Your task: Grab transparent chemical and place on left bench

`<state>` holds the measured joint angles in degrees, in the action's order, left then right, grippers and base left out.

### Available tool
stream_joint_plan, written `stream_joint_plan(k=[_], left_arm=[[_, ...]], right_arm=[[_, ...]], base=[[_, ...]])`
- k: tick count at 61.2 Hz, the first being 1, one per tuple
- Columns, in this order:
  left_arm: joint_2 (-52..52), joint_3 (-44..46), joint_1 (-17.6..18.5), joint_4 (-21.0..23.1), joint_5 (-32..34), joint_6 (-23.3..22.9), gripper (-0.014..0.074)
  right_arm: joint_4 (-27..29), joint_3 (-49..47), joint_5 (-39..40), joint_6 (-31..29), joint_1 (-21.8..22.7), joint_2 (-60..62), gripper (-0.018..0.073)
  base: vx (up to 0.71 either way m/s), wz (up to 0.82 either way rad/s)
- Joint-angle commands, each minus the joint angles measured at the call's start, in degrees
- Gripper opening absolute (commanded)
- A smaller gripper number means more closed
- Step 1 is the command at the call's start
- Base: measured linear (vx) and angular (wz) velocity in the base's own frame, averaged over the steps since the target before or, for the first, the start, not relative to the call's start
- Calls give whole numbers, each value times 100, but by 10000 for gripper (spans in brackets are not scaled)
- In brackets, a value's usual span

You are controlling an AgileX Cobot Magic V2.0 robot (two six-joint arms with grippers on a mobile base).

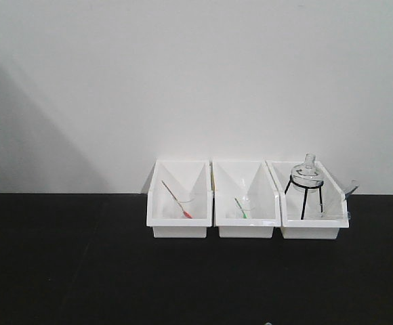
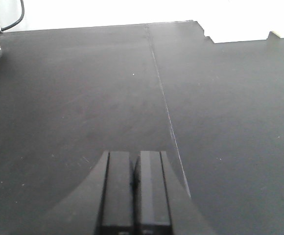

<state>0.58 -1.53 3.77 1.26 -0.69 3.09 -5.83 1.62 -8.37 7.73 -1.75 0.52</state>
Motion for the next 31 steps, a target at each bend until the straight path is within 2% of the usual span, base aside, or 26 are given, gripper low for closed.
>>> stream_joint_plan(k=[1, 31], left_arm=[[110, -93, 10, 4, 449, -45, -3], [110, -93, 10, 4, 449, -45, -3]], right_arm=[[-16, 54, 435, -12, 8, 79, -8], [-16, 54, 435, -12, 8, 79, -8]], base=[[0, 0], [0, 0]])
